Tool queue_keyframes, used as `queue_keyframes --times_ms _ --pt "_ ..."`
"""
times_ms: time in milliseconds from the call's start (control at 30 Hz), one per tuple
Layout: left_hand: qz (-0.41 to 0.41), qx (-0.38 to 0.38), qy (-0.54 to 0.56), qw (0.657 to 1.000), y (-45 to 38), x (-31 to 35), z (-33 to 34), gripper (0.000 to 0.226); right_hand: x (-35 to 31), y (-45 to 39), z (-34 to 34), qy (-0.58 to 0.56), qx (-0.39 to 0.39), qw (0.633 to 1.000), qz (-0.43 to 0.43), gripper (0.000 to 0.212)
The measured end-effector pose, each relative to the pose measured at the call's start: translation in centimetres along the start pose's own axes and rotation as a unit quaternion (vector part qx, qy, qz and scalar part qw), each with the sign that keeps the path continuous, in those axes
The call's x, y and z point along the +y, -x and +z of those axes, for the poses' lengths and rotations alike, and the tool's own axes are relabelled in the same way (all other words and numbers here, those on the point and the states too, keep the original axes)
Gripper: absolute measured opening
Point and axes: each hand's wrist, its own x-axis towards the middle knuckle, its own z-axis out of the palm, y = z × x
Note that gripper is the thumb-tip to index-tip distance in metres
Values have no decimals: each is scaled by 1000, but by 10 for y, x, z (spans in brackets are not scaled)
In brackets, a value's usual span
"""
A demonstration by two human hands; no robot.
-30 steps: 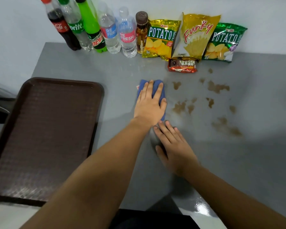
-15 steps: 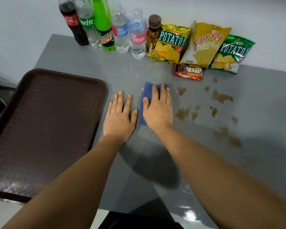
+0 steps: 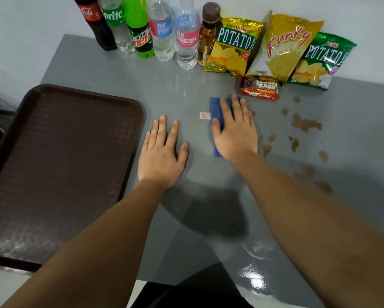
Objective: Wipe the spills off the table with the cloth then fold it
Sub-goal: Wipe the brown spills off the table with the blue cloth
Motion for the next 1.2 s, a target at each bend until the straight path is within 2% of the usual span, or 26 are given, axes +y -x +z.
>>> queue_keyframes --times_ms 200,400,533,633,700,833,967,1200 --pt "0 -2 -7 1000 1 2 -2 68 31 44 -4 16 25 997 71 65" --pt "-4 -4 -8 1000 1 3 -1 68 -16 94 18 16 38 987 157 66" --pt "-4 -8 -7 1000 -1 2 -1 69 -39 87 20 14 32 992 124 67" --pt "-3 -7 -5 1000 -1 2 0 69 -28 62 14 21 14 998 57 69" --pt "-3 -5 -4 1000 0 1 -1 69 -14 41 9 11 5 999 45 69" --pt "-1 -10 -2 1000 0 1 -2 69 28 21 -1 5 21 997 67 68" --pt "-5 -18 0 1000 0 3 -5 69 66 39 -11 6 31 993 117 68" --pt "-3 -20 -2 1000 1 4 -8 69 55 109 -3 30 54 986 155 65"
